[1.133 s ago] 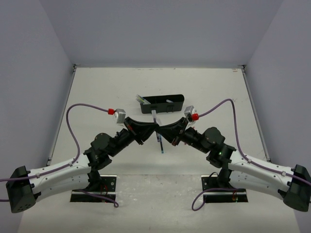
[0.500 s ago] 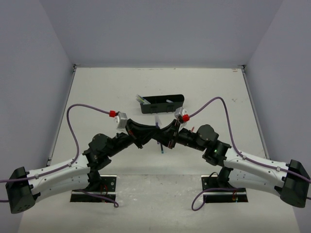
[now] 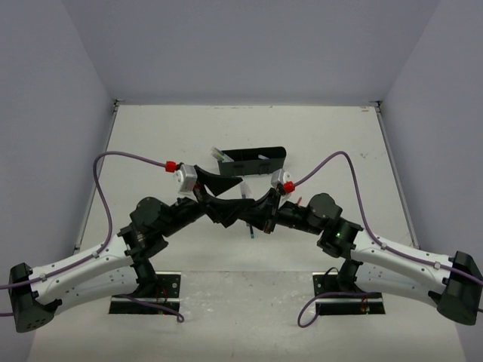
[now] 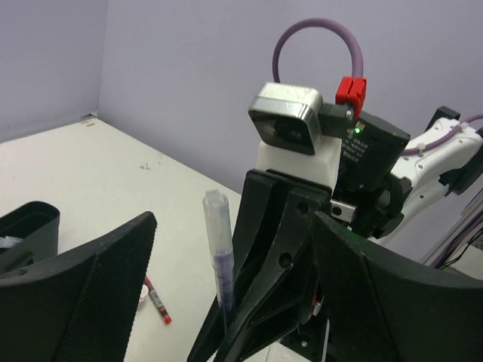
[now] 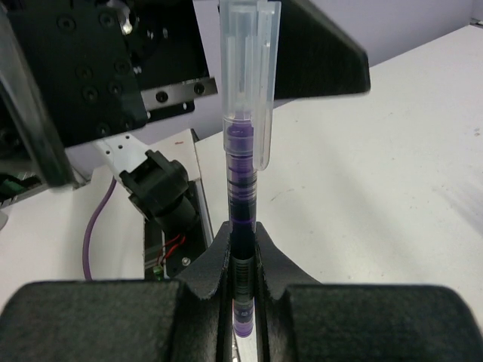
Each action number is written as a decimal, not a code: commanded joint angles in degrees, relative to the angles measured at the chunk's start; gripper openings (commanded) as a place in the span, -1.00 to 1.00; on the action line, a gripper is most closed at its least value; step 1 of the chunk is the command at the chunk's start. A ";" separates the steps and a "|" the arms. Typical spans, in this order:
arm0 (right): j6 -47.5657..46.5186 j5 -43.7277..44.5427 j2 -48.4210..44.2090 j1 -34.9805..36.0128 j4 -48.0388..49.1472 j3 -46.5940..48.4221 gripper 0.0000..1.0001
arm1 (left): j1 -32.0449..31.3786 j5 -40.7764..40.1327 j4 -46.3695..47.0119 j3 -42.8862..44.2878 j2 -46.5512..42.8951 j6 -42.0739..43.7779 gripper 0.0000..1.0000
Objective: Sort the stationery into containers
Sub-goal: Close the pen cap on the pen.
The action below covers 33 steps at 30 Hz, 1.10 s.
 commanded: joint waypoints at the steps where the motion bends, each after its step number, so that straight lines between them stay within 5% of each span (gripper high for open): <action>1: -2.87 -4.24 -2.14 0.19 -0.43 0.03 -1.00 | -0.14 -1.59 -6.99 4.30 -1.10 3.80 0.24; 4: -3.30 -5.84 -2.60 0.26 -0.66 0.13 -1.00 | -0.14 -0.25 -7.38 5.36 -1.06 3.79 -0.12; 16: -4.42 -6.52 -3.86 0.27 -4.26 1.85 -1.00 | -0.14 10.95 -3.23 4.53 0.39 3.51 -0.23; 19: -4.68 -6.07 -4.32 0.19 -4.92 2.42 -1.00 | -0.14 12.65 -2.44 4.05 0.96 3.29 -0.75; 22: -4.96 -5.88 -4.78 0.20 -5.65 3.06 -1.00 | -0.14 13.39 -2.07 3.38 1.37 2.85 -1.00; 33: -4.62 1.66 -8.14 0.21 -5.01 9.26 -1.00 | -0.14 14.45 6.30 -6.31 4.84 -7.53 -1.00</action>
